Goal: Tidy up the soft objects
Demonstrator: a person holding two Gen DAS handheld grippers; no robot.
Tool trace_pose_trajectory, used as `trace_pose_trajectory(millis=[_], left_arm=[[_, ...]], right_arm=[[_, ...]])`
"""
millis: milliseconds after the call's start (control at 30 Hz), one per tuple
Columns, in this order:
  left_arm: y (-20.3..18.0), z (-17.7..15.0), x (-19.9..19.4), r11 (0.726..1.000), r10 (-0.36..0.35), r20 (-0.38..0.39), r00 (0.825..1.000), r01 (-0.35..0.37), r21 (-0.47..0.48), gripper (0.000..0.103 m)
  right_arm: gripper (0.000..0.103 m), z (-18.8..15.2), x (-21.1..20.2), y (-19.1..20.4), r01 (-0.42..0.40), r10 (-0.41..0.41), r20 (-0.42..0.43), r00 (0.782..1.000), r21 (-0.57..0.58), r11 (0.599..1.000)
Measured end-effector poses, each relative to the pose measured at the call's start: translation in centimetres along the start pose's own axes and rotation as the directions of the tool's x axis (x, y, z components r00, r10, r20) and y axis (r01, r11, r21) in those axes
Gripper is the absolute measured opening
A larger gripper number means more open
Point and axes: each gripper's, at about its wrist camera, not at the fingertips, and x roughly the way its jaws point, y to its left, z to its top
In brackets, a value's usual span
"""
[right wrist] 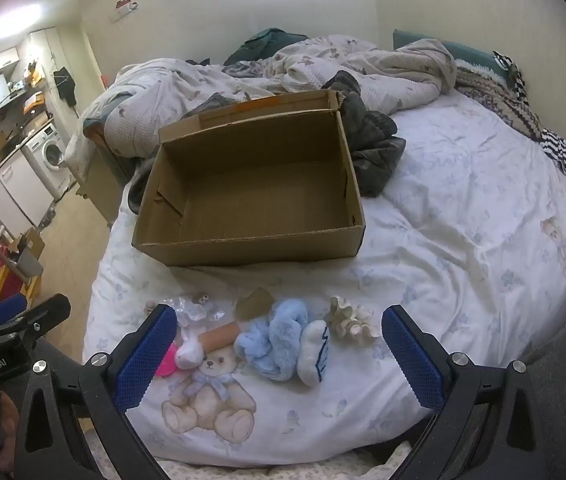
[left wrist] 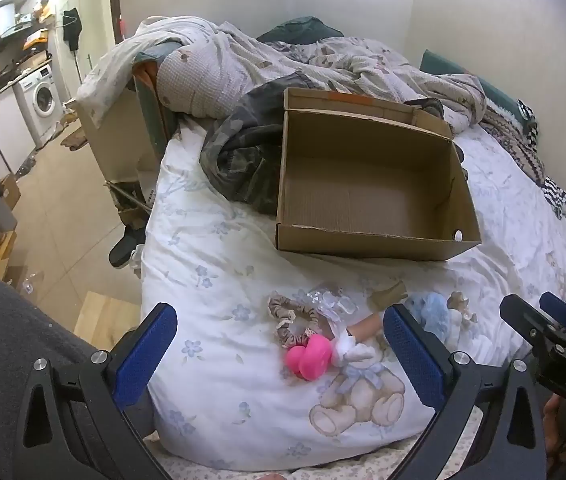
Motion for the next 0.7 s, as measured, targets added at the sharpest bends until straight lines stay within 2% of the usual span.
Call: trace_pose_trajectory(millis=[700], left_arm=[[-0.10,-0.03,-0.04,1.000,0.003,0.004,1.000,-0.003,0.003,0.103]], right_arm=[[0.103,-0.03,0.05,0.08,0.001,-0.001,-0.003,1.000,-0.001,1.000]])
